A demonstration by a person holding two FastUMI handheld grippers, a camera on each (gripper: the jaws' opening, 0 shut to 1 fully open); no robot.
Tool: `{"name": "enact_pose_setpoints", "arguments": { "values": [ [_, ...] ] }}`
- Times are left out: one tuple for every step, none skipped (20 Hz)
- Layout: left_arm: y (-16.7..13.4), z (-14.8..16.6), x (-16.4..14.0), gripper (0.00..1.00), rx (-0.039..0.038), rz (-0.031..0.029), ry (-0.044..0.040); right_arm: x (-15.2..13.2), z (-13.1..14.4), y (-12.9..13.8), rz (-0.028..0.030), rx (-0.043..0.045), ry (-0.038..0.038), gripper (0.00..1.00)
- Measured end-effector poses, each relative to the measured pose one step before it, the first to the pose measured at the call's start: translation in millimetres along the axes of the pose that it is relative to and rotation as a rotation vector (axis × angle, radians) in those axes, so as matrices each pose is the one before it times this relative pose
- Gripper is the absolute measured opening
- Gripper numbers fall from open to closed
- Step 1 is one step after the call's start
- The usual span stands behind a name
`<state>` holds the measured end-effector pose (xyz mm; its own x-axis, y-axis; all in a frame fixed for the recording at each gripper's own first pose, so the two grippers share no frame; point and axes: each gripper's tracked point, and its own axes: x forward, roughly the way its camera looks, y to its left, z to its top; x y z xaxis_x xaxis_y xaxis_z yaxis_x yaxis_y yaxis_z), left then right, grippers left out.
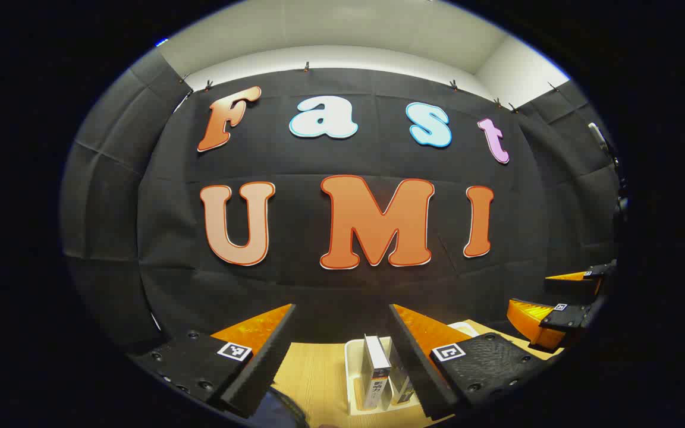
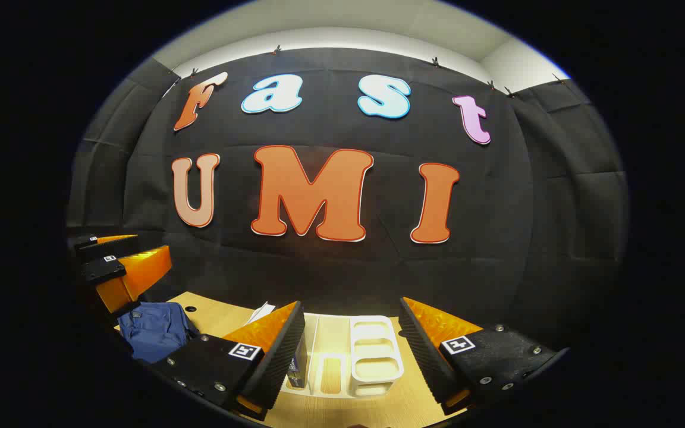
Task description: Open the schoolbag, grab two books from the bookshelf and put them into the schoolbag.
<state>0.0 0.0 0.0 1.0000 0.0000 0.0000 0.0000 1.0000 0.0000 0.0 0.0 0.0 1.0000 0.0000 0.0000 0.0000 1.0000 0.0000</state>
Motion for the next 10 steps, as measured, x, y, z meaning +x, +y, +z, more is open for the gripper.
{"name": "enact_pose_setpoints", "arguments": {
  "values": [
    [1.27,1.29,-0.51,0.94,0.00282,0.00462,-0.00239,0.8,-0.16,-0.53,-0.00048,0.00112,-0.00087,0.94],
    [0.8,0.71,-0.57,0.94,0.00104,0.00216,-0.00427,-0.18,0.64,-0.57,-0.00056,0.0005,-0.00059,0.94],
    [-0.19,2.55,-0.14,0.94,-0.00026,0.00264,-0.00636,0.23,0.35,0.36,0.00122,-0.00082,-0.0008,0.94],
    [0.52,-0.34,-0.31,0.93,0.00086,0.00051,-0.00321,-0.02,0.09,0.69,0.00136,-0.00223,-0.00081,0.94],
    [0.01,1.33,-0.03,0.94,0.00038,0.00223,-0.00339,-0.44,0.65,1.47,0.00404,-0.00141,-0.00048,0.94],
    [1.25,1.27,0.44,0.94,0.00044,0.00165,-0.00329,0.71,-0.23,0.26,0.00245,-0.00185,0.0006,0.94],
    [0.76,1.08,-0.13,0.94,0.00291,0.00214,-0.00176,0.33,-0.32,1.26,0.00335,-0.00061,0.00028,0.94],
    [1.54,-1.46,-1.18,0.94,0.00086,0.00169,-0.00241,0.03,-0.33,-0.41,0.00042,0.0,-0.00065,0.94],
    [0.23,0.5,-0.61,0.94,0.00121,0.0009,0.00182,-0.03,-0.86,0.59,0.00214,0.00092,0.00114,0.94],
    [0.83,-1.58,-0.35,0.94,-0.00016,0.00177,0.0022,-0.63,-0.37,0.83,0.00213,0.00147,0.00161,0.94]
  ]
}}
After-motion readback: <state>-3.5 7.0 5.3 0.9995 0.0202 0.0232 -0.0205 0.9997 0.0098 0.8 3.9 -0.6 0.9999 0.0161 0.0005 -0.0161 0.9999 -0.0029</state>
